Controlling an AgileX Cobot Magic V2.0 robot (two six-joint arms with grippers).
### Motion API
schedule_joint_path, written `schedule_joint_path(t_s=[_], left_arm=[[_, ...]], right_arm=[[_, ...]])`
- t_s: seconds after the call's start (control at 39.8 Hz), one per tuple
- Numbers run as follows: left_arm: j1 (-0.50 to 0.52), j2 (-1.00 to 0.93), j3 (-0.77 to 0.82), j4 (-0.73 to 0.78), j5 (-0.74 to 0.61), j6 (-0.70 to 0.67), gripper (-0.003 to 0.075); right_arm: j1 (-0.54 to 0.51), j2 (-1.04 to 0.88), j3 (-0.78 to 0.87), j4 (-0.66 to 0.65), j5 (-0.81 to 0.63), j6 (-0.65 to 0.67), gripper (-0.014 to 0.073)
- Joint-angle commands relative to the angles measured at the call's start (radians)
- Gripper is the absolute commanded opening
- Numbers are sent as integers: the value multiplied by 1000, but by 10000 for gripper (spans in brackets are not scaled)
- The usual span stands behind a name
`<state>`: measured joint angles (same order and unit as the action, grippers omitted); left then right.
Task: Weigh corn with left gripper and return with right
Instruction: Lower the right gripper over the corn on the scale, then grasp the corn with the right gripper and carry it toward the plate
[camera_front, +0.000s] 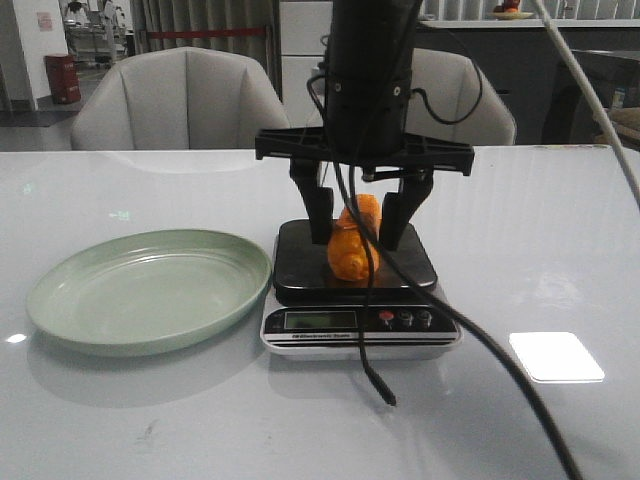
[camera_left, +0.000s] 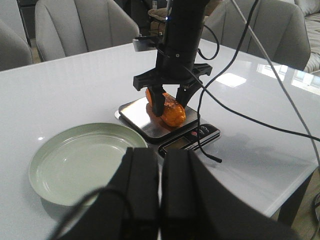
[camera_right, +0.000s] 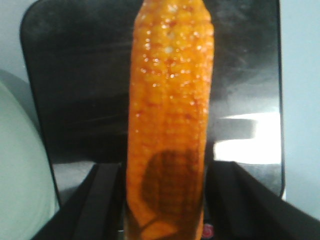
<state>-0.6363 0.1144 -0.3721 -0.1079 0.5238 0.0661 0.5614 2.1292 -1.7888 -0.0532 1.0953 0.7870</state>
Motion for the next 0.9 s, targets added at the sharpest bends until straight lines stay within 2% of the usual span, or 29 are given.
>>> schedule_joint_path(t_s=[0.0, 0.1, 0.15, 0.28, 0.55, 0.75, 0.88], left_arm=[[-5, 9, -27, -7, -81, 1, 113], [-5, 9, -27, -7, -81, 1, 113], [-5, 9, -27, -7, -81, 1, 113], [-5, 9, -27, -7, -81, 1, 113], [-5, 9, -27, -7, -81, 1, 113], [-5, 9, -27, -7, -81, 1, 113], [-5, 9, -27, -7, -81, 1, 113]], right_arm=[[5, -52, -37, -23, -16, 2, 312], [12, -53, -74, -19, -27, -6, 231], [23, -55, -103, -17, -24, -23, 218], [67, -55, -161, 6, -26, -67, 218], [183, -45, -163, 30, -215, -67, 218], [223, -5, -163, 39, -273, -67, 223], [227, 32, -163, 64, -286, -67, 279]])
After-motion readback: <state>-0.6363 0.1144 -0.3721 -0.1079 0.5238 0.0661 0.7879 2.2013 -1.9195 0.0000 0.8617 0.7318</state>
